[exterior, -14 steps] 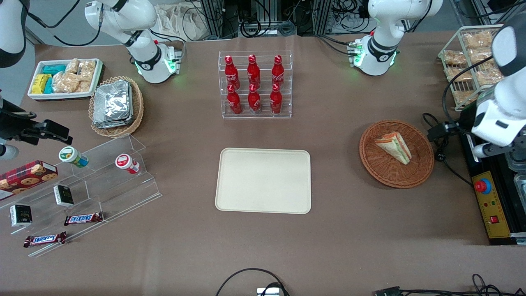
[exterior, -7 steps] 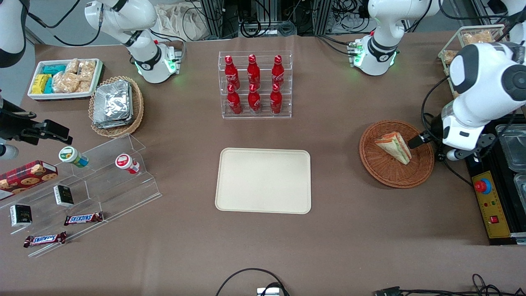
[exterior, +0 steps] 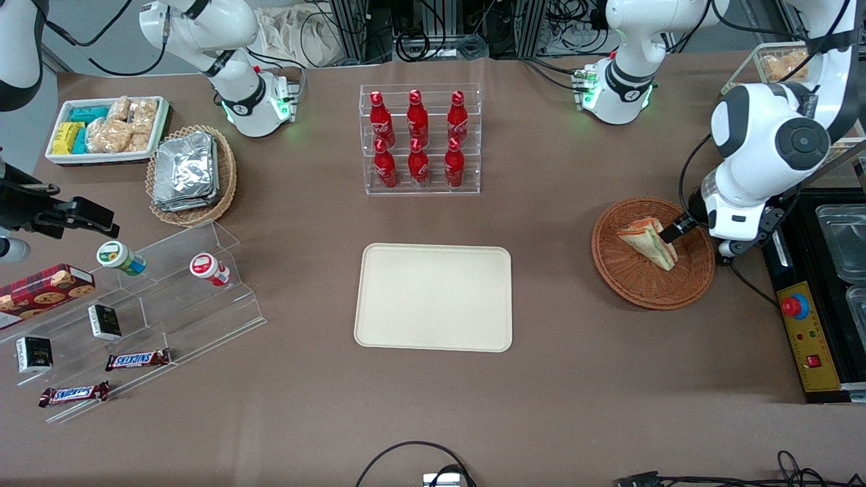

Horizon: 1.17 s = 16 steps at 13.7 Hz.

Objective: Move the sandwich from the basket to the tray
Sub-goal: 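Move the left gripper over the sandwich in the wicker basket, then lower the left gripper and close it on the wrapped sandwich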

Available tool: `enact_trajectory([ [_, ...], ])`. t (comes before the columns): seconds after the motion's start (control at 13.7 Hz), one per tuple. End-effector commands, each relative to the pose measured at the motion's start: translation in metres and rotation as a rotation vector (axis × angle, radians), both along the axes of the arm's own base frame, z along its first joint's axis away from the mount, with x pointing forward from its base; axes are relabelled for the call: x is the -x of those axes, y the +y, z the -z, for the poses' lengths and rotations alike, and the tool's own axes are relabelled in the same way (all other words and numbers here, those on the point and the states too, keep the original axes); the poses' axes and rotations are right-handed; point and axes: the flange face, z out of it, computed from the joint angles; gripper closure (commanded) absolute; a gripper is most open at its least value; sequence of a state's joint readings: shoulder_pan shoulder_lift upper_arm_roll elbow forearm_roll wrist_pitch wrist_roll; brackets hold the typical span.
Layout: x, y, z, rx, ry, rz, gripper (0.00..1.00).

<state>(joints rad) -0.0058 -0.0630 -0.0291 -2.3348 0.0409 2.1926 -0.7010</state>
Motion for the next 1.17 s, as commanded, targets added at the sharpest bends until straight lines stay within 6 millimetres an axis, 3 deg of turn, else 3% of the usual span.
enact_trajectory([
  [0.0,0.02,-0.004,0.018,-0.02,-0.039,-0.042,0.0],
  [0.29,0.028,-0.005,0.049,-0.016,-0.051,-0.086,0.0],
  [0.73,0.038,-0.005,0.076,-0.009,-0.066,-0.11,0.0],
  [1.09,0.044,-0.007,0.109,0.0,-0.088,-0.132,0.0],
])
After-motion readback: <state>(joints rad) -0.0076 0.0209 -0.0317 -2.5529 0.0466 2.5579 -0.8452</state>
